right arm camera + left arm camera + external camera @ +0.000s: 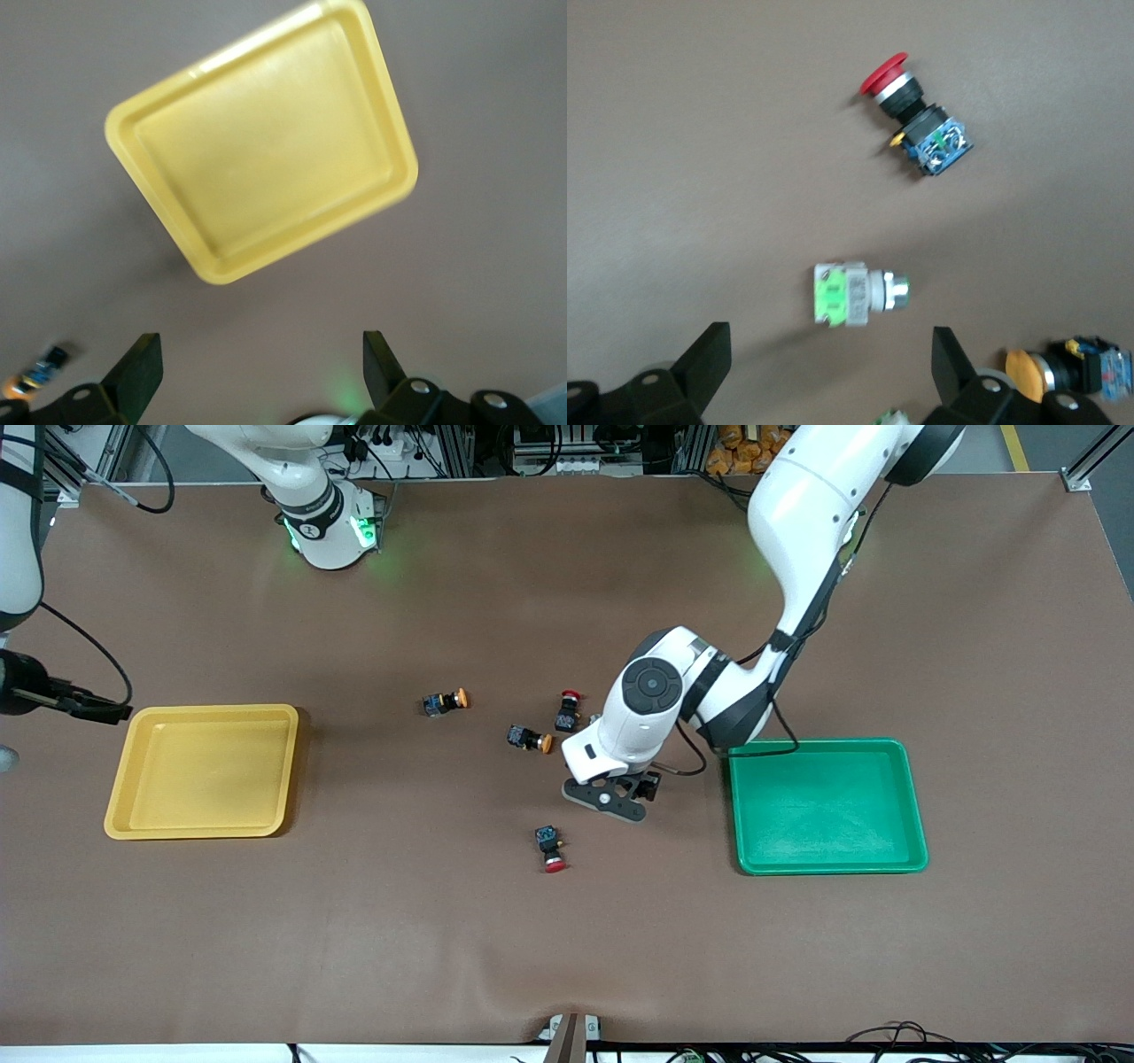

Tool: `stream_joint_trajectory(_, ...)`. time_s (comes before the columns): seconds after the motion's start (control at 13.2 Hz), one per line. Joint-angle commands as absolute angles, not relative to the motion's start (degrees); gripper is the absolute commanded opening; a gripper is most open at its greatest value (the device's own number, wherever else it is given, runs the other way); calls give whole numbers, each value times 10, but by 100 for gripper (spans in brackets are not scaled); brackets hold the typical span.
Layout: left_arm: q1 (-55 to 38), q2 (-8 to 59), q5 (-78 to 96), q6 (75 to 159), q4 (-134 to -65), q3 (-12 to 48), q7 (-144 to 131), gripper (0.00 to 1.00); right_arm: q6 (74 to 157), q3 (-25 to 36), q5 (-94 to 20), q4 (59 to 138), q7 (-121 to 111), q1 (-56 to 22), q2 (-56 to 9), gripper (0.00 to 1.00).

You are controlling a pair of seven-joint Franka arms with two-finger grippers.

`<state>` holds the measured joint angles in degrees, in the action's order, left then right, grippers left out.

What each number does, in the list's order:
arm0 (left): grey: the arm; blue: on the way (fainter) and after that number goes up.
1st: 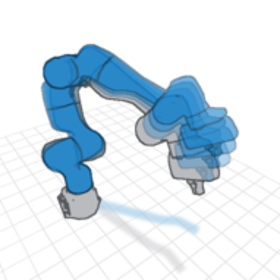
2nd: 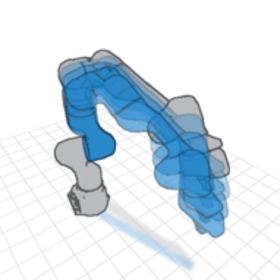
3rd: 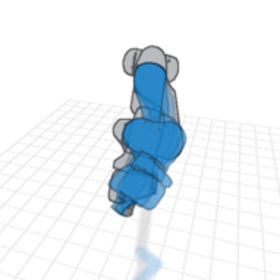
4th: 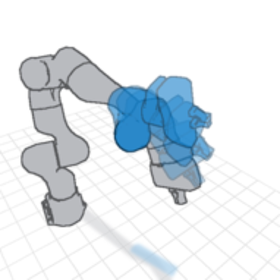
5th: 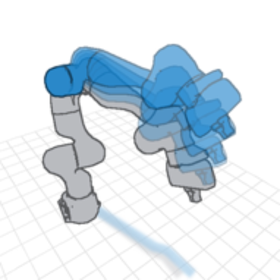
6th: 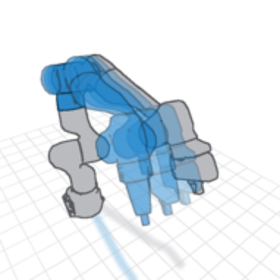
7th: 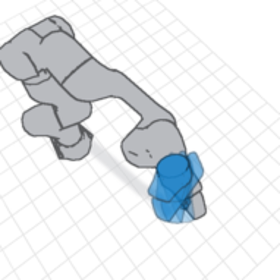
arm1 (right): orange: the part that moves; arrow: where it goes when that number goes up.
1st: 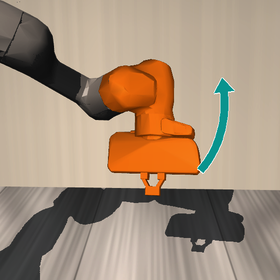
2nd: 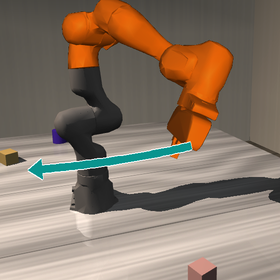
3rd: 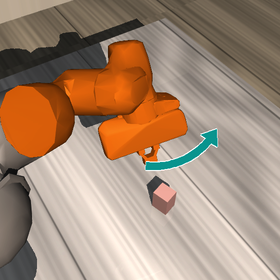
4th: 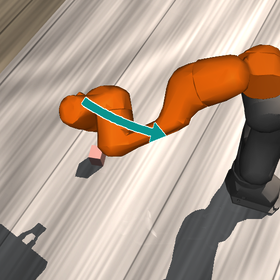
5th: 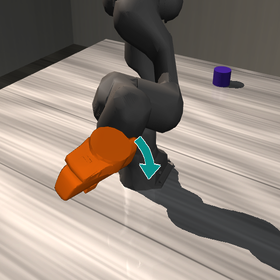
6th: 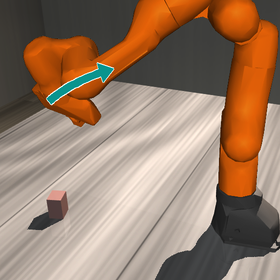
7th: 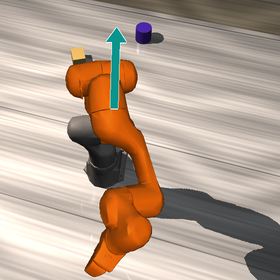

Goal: Place green and yellow buttons in trays

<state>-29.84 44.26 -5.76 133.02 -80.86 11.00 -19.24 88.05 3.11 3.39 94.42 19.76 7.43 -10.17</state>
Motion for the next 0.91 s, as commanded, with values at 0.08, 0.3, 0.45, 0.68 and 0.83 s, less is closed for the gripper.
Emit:
stream_joint_trajectory(0.08,-311,491,-70,1351,-765,103,-191,100,886,25,-13,998,314,77,-89,100)
stream_joint_trajectory(0.3,-313,501,-72,1352,-765,103,-185,100,968,26,-40,1087,330,83,-48,100)
stream_joint_trajectory(0.45,-312,511,-73,1361,-766,103,-183,100,976,26,-60,1118,359,91,-43,100)
stream_joint_trajectory(0.68,-313,518,-74,1368,-767,102,-179,100,1009,23,-77,1184,440,67,-19,100)
stream_joint_trajectory(0.83,-315,523,-74,1368,-769,102,-179,100,1063,23,-89,1242,483,41,4,100)
